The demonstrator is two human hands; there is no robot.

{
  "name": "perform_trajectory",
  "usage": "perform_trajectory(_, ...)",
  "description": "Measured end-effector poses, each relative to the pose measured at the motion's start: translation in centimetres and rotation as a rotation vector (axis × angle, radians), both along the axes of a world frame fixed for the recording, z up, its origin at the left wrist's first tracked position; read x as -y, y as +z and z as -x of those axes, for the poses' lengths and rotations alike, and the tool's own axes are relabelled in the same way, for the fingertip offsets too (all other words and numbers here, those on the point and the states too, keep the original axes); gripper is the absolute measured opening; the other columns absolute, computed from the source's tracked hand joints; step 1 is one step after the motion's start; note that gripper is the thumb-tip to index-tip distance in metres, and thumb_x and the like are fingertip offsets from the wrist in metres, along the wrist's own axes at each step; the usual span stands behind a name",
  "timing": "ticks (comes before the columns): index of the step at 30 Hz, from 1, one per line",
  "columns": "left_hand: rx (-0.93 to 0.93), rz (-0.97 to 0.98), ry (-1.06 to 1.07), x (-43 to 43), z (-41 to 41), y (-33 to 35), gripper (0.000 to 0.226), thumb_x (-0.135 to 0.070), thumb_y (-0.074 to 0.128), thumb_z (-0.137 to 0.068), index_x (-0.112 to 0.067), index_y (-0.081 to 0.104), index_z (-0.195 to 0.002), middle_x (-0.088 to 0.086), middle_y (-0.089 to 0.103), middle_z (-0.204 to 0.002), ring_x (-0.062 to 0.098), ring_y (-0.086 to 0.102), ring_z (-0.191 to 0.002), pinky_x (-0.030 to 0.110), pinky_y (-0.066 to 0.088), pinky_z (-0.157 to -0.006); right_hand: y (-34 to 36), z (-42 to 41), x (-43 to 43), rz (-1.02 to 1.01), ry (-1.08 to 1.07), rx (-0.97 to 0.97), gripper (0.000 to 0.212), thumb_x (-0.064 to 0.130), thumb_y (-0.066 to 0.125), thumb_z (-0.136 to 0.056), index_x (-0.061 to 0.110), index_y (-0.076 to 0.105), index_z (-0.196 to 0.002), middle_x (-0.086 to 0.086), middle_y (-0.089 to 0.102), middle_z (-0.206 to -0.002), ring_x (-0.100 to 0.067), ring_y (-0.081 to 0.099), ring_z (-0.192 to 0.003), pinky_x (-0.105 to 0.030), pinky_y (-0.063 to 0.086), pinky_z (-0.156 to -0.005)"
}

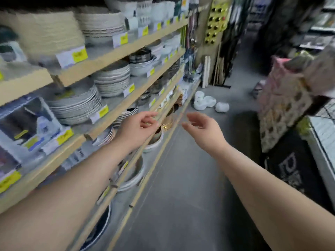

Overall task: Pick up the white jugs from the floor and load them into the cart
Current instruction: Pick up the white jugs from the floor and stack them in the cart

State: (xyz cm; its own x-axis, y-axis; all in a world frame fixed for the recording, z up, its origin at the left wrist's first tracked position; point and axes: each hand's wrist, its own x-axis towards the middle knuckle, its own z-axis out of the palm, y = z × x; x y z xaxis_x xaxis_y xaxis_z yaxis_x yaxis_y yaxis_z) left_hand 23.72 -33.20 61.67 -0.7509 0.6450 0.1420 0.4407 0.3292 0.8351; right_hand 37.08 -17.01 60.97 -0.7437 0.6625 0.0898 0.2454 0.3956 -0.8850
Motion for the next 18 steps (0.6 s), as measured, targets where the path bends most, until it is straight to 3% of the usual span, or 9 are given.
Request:
perform_trajectory(4, 0.018, -0.007, -0.106, -8.5, 4.4, -0.6, 0.026, -0.019, 0.071, -0.086, -0.02, 0.067, -0.112, -0.012, 0.063, -0.085, -0.002, 0.057, -0.067, 0.002, 0.042, -0.066, -0.9, 2.0, -7.9, 0.037, -0.164, -0.004, 0.037, 0.035, 0.069, -0.086, 0.023, 0.064, -0.12, 0.005, 0.066, -0.112, -0.013, 0.063, -0.105, -0.028, 0.049, -0.074)
perform_trajectory(8, 0.036, 0.003, -0.188, -18.6, 8.3, -2.4, 0.026, -0.019, 0.072, -0.086, -0.019, 0.067, -0.111, -0.013, 0.061, -0.082, -0.012, 0.054, -0.059, 0.0, 0.041, -0.063, -2.8, 4.6, -16.8, 0.025, -0.263, 0.016, 0.036, 0.031, 0.071, -0.086, 0.018, 0.065, -0.119, 0.003, 0.067, -0.109, -0.012, 0.063, -0.102, -0.025, 0.049, -0.081)
perform_trajectory(11, 0.038, 0.027, -0.203, -26.1, 11.4, -3.4, 0.028, -0.024, 0.071, -0.087, -0.021, 0.067, -0.114, -0.014, 0.063, -0.088, -0.005, 0.057, -0.068, -0.002, 0.04, -0.064, -3.9, 7.6, -24.3, 0.028, -0.286, 0.035, 0.036, 0.03, 0.07, -0.086, 0.018, 0.064, -0.119, 0.002, 0.067, -0.111, -0.013, 0.063, -0.103, -0.024, 0.05, -0.076)
perform_trajectory(13, 0.041, 0.051, -0.209, -31.0, 13.4, -3.5, 0.028, -0.026, 0.069, -0.088, -0.023, 0.065, -0.116, -0.014, 0.064, -0.093, 0.002, 0.057, -0.075, -0.001, 0.04, -0.064, -4.0, 9.7, -29.2, 0.031, -0.289, 0.056, 0.037, 0.031, 0.069, -0.086, 0.019, 0.064, -0.12, 0.004, 0.066, -0.113, -0.011, 0.062, -0.105, -0.027, 0.051, -0.085)
perform_trajectory(18, 0.081, 0.073, -0.188, -41.8, 18.5, -3.7, 0.032, -0.03, 0.068, -0.088, -0.024, 0.064, -0.12, -0.011, 0.065, -0.098, 0.01, 0.062, -0.091, 0.017, 0.046, -0.078, -3.0, 15.0, -40.3, 0.036, -0.278, 0.077, 0.038, 0.03, 0.068, -0.087, 0.018, 0.063, -0.123, 0.002, 0.065, -0.115, -0.011, 0.061, -0.104, -0.025, 0.049, -0.089)
